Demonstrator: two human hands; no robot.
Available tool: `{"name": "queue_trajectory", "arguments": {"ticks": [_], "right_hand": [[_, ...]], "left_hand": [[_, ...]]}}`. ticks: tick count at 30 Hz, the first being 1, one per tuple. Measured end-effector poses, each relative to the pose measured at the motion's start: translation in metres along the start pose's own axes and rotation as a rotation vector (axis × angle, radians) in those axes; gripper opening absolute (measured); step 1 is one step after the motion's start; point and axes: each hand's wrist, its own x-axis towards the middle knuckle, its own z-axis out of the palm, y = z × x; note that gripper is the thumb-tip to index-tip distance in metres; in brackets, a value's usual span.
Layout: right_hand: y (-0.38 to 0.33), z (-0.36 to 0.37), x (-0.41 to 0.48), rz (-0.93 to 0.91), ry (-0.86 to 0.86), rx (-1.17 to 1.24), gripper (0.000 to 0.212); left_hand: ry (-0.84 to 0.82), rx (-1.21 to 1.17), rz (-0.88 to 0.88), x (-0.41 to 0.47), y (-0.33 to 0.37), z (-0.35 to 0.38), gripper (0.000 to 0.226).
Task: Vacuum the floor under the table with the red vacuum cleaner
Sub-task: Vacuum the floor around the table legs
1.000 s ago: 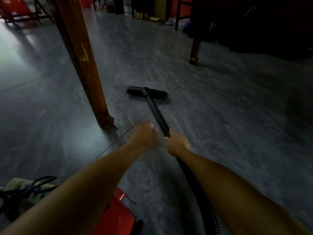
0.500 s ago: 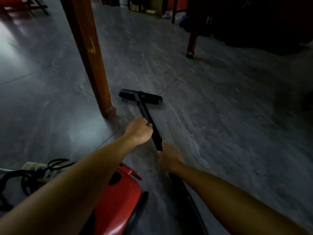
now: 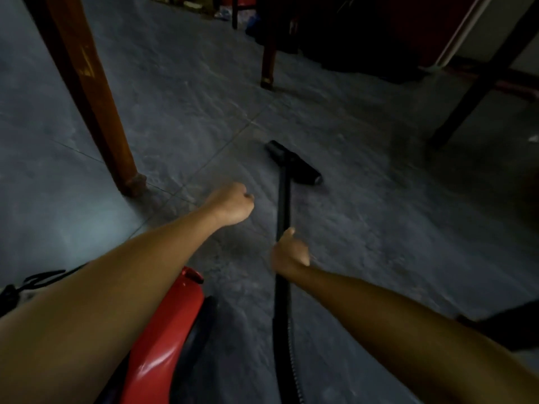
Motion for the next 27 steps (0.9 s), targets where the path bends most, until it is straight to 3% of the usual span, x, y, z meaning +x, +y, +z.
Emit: {"name": "queue_trajectory", "arguments": {"ticks": [5, 10, 12, 16, 21, 25, 27], "right_hand": [[0.002, 0.016, -0.044, -0.100, -0.172, 0.045, 0.067], [0.026, -0.021, 0.018, -0.044, -0.059, 0.038, 0.067], [0.051, -0.054, 0.053, 0.021, 0.000, 0.056, 0.066], [0.114, -0.118, 0.106, 0.232, 0.117, 0.223, 0.067], [0.157, -0.131, 0.139, 0.395, 0.170, 0.411, 0.073], [0.148, -0.097, 0.159, 0.292, 0.155, 0.418, 0.074], [0.147, -0.095, 0.171, 0.242, 0.154, 0.434, 0.067]], "left_hand": [[-0.020, 0.008, 0.063, 0.008, 0.019, 0.040, 0.024], [-0.051, 0.034, 0.124, 0.022, 0.021, 0.068, 0.029], [-0.082, -0.018, 0.123, 0.031, 0.022, 0.076, 0.020], [-0.147, 0.002, 0.160, 0.052, 0.020, 0.095, 0.068], [-0.095, 0.024, 0.236, 0.070, 0.064, 0.125, 0.075], [0.005, -0.113, 0.253, 0.101, 0.131, 0.152, 0.041], [-0.016, -0.134, 0.314, 0.112, 0.163, 0.163, 0.039]]}}
